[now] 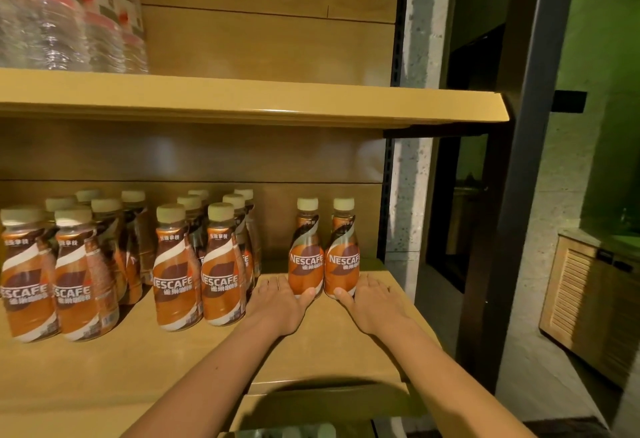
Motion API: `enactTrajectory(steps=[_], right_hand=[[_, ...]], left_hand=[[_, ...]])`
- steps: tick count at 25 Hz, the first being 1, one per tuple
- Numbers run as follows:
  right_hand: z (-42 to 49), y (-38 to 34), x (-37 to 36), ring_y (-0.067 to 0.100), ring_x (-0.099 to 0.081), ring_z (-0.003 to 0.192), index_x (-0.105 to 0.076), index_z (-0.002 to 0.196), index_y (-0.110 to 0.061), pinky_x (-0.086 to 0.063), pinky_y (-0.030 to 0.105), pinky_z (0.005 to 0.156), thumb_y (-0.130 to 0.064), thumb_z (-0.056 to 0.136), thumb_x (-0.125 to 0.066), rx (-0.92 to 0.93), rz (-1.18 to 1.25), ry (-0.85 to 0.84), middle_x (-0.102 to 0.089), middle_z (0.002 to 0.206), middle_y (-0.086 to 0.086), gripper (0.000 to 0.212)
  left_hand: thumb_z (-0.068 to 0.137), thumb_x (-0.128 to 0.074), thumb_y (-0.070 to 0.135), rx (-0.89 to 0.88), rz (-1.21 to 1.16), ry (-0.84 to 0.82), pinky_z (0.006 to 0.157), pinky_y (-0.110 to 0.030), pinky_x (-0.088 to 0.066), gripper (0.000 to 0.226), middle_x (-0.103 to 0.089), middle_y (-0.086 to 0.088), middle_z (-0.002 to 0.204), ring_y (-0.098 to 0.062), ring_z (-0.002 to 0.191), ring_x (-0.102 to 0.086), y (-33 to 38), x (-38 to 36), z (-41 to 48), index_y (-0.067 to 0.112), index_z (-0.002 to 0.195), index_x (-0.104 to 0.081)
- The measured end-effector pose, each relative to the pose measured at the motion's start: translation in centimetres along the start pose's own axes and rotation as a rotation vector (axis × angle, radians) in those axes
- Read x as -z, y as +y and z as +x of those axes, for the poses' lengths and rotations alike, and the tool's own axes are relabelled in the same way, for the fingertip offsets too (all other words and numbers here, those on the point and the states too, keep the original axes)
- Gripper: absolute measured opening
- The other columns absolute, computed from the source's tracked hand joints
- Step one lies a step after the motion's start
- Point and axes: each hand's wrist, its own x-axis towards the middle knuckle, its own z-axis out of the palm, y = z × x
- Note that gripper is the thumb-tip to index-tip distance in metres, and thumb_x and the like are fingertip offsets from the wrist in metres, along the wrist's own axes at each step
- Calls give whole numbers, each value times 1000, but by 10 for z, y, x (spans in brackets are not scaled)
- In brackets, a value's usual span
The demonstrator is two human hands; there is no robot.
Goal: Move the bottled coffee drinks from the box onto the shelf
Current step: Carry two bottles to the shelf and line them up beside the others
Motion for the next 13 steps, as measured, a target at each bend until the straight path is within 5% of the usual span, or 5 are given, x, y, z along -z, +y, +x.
enactTrajectory(steps=[8,13], right_hand=[[-31,-4,11,29,-28,141,-26,146,-8,-21,43,116,-63,91,-30,-4,23,7,-29,153,13,78],[-125,-23,54,21,-45,128,-40,137,-18,-37,36,107,-50,92,-47,221,165,90,-49,141,4,56]], left_hand=[[94,-29,57,-18,-120,80,113,-38,-24,70,-27,-10,153,-25,142,-24,10,25,-46,9,145,-27],[93,-37,52,-195,-112,223,101,-33,-40,54,-47,-3,140,-18,127,-45,29,70,-138,18,135,-43]])
